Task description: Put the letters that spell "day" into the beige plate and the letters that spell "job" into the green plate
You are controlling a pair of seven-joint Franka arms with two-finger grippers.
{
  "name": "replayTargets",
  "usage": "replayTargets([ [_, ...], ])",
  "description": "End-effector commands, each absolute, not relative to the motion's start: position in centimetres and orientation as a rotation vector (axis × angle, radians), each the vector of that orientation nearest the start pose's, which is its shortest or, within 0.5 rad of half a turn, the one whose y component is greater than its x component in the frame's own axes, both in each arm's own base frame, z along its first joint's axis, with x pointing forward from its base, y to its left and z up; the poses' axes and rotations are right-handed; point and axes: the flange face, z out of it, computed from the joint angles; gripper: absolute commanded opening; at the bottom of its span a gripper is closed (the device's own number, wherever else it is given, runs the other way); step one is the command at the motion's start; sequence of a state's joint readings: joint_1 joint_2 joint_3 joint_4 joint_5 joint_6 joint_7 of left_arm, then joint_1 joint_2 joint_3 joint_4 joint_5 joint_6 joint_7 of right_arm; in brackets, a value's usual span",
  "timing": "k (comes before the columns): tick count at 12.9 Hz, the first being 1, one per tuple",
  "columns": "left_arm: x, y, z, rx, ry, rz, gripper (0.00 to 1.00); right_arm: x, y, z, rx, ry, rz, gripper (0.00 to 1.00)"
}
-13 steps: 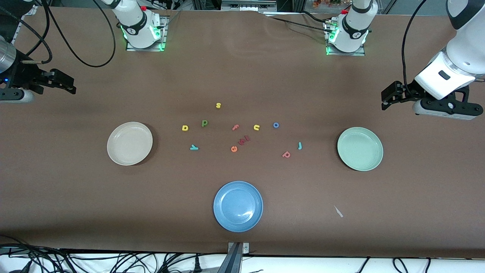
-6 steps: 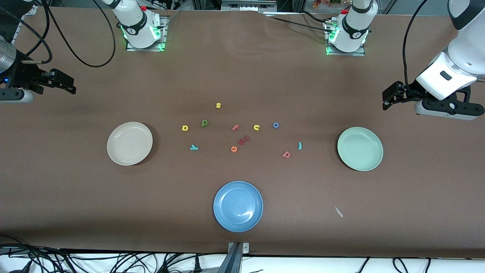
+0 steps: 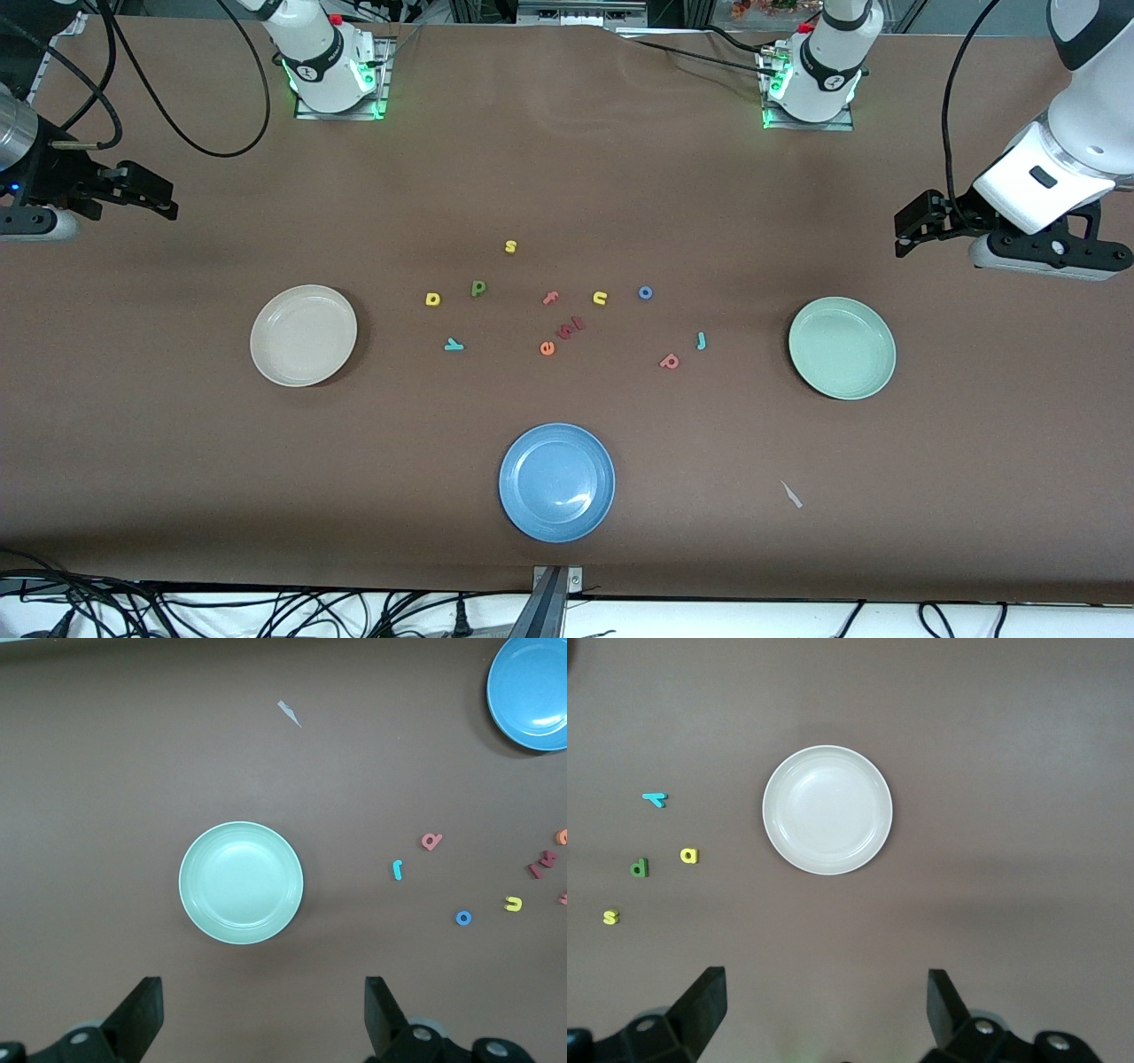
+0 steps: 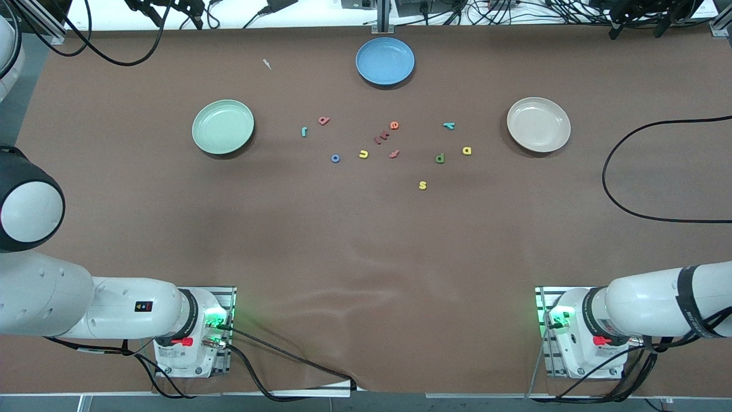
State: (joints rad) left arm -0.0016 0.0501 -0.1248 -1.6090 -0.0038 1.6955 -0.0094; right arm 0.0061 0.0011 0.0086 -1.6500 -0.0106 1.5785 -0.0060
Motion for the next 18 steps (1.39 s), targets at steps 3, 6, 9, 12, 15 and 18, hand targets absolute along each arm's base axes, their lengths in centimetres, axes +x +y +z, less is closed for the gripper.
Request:
replayTargets([
  [3, 57.7, -7.0, 59.2, -3.141, 0.198, -0.048, 1.00, 55.1, 0.8, 59.1, -3.147, -0.034, 0.126, 1.00],
  [6, 57.7, -7.1, 59.3, -3.141, 0.203, -0.051, 1.00, 55.2, 0.8, 58.9, -3.147, -0.034, 0.133, 1.00],
  [9, 57.7, -7.1, 59.3, -3.141, 0.203, -0.051, 1.00, 57.2, 2.1, 54.3, -3.146, -0.086, 0.265, 1.00],
  [12, 57.7, -7.1, 59.3, -3.141, 0.200, -0.051, 1.00, 57.2, 2.6, 54.3, -3.148, -0.096, 0.285, 1.00],
  [15, 57.7, -7.1, 59.3, -3.141, 0.200, -0.051, 1.00, 57.3, 2.8, 53.9, -3.145, -0.100, 0.295, 1.00],
  [18, 57.7, -7.1, 59.3, -3.141, 0.200, -0.049, 1.00, 57.9, 3.5, 52.2, -3.130, -0.126, 0.344, 1.00],
])
